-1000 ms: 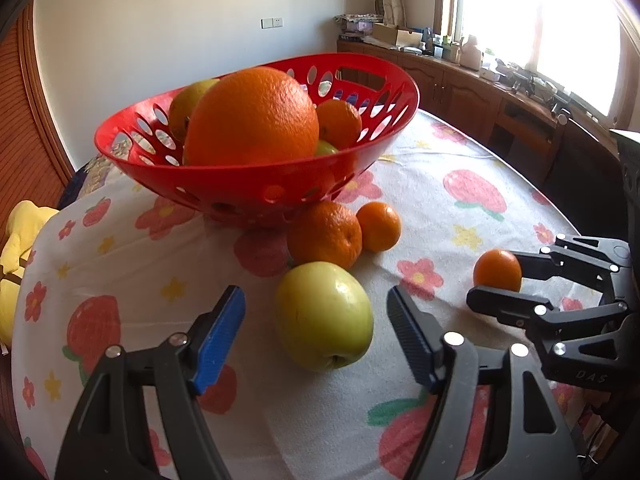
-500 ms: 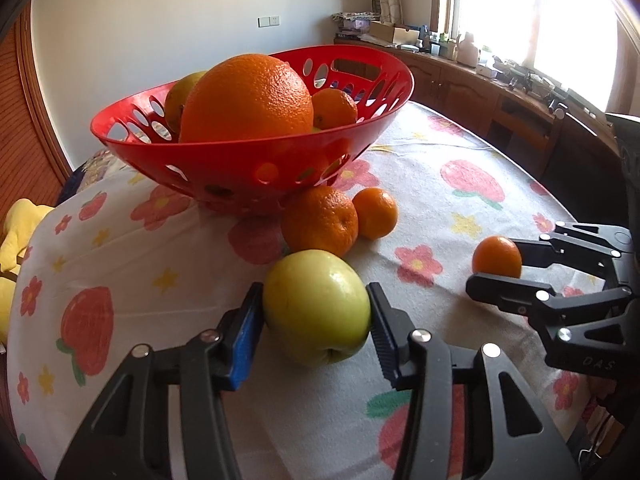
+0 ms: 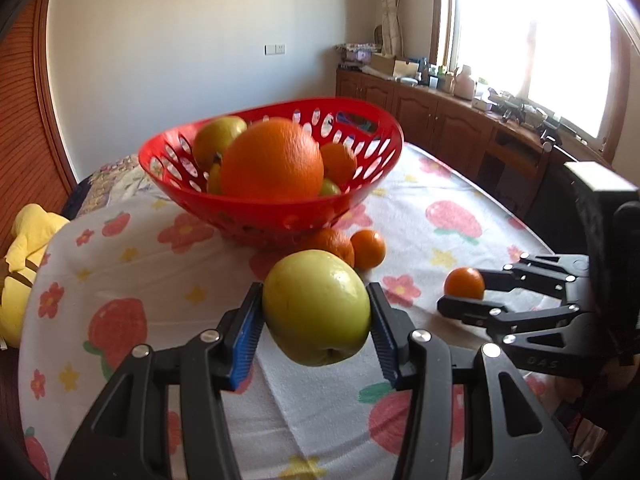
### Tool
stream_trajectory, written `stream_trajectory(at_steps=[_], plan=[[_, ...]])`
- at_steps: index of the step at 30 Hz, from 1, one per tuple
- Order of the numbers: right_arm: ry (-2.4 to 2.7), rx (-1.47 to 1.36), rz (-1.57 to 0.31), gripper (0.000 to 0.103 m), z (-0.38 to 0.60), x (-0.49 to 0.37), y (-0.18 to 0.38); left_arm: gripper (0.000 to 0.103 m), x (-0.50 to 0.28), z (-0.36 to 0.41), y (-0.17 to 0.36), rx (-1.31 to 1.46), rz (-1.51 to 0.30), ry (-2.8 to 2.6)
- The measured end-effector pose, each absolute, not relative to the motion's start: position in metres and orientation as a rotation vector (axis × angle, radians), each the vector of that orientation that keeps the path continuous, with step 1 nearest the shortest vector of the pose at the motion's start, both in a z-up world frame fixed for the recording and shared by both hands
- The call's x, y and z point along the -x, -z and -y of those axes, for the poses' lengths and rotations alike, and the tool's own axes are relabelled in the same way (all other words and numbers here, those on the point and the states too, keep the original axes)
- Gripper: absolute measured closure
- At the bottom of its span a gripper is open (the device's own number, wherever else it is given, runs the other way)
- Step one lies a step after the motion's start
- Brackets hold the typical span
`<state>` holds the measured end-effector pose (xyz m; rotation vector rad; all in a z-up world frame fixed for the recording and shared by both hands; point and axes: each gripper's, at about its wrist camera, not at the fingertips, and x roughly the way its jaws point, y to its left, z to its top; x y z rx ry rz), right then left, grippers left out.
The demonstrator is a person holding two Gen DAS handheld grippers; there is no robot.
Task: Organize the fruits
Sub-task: 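Close the left tool on the green apple and lift it while the right tool holds the tangerine, then lower the tangerine into the basket with the right tool while the left tool carries the apple over it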
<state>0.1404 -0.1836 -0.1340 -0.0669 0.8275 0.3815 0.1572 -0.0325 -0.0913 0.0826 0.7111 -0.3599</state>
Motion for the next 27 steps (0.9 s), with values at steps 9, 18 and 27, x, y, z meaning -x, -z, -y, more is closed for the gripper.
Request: stream_trajectory(at_steps=[9, 18, 27], plan=[[-0.372, 0.062, -0.808, 0.064, 0.187, -0.138, 0.128, 0.054, -0.145, 0.019, 0.052, -0.067, -0.595, 0.334], [-0.382, 0.078, -0.715, 0.064, 0.190, -0.140, 0.085, 0.054, -0.155, -0.003, 0.021, -0.064, -0.531, 0.308], [-0.438, 0.140, -0.640, 0.064, 0.168, -0.184, 0.040, 0.054, -0.188, -0.016, 0.019, -0.057, -0.533, 0.283]])
